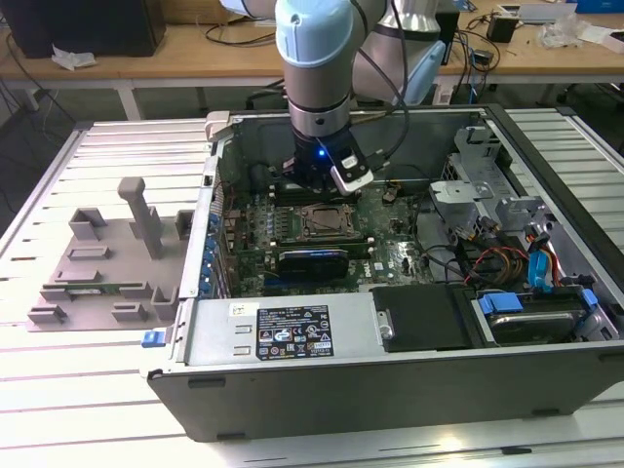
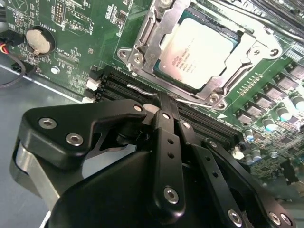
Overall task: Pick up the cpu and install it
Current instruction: 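Install the first cpu locking lever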
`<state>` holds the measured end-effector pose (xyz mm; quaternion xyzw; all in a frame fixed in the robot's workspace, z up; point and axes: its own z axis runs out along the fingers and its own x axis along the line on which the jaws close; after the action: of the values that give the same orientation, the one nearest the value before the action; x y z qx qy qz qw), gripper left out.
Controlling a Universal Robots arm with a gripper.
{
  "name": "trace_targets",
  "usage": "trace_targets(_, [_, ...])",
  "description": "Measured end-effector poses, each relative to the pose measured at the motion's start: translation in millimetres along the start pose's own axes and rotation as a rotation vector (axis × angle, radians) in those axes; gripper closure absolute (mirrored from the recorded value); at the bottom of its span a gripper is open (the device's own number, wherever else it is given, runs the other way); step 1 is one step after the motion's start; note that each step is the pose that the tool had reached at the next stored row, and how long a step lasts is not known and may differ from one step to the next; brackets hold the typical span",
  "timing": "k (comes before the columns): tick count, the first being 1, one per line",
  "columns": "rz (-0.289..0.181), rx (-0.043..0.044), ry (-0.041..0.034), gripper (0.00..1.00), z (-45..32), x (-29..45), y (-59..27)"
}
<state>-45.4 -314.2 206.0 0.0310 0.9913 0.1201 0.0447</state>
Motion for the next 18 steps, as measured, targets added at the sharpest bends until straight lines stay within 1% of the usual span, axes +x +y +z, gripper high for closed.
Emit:
trace_targets(1, [-0.001, -0.0004, -0.0076, 0.89, 1.2, 0.4, -0.4])
trace_targets(2, [-0.004, -0.0002, -0.0195, 0.89, 1.9, 1.2, -0.6])
trace_targets(3, [-0.006, 0.0000, -0.0274, 0.89, 2.1, 1.7, -0.6])
trace_targets(6, [-0.010, -0.0002, -0.0473, 0.89, 3.3, 3.7, -1.0])
trace_targets(8, [-0.002, 0.0026, -0.0505, 0.89, 3.9, 4.2, -0.9])
trace_targets(12, [0.014, 0.0044, -0.0546, 0.89, 5.1, 4.5, 2.1])
trace_targets(14, [0.032, 0.0069, -0.0591, 0.89, 5.5, 4.5, 2.0])
trace_targets(15, [0.050, 0.0094, -0.0634, 0.89, 5.7, 4.5, 2.0])
trace_targets(17, [0.073, 0.0121, -0.0693, 0.89, 6.0, 4.6, 1.9])
trace_targets(18, [0.080, 0.0129, -0.0709, 0.89, 6.0, 4.6, 2.0])
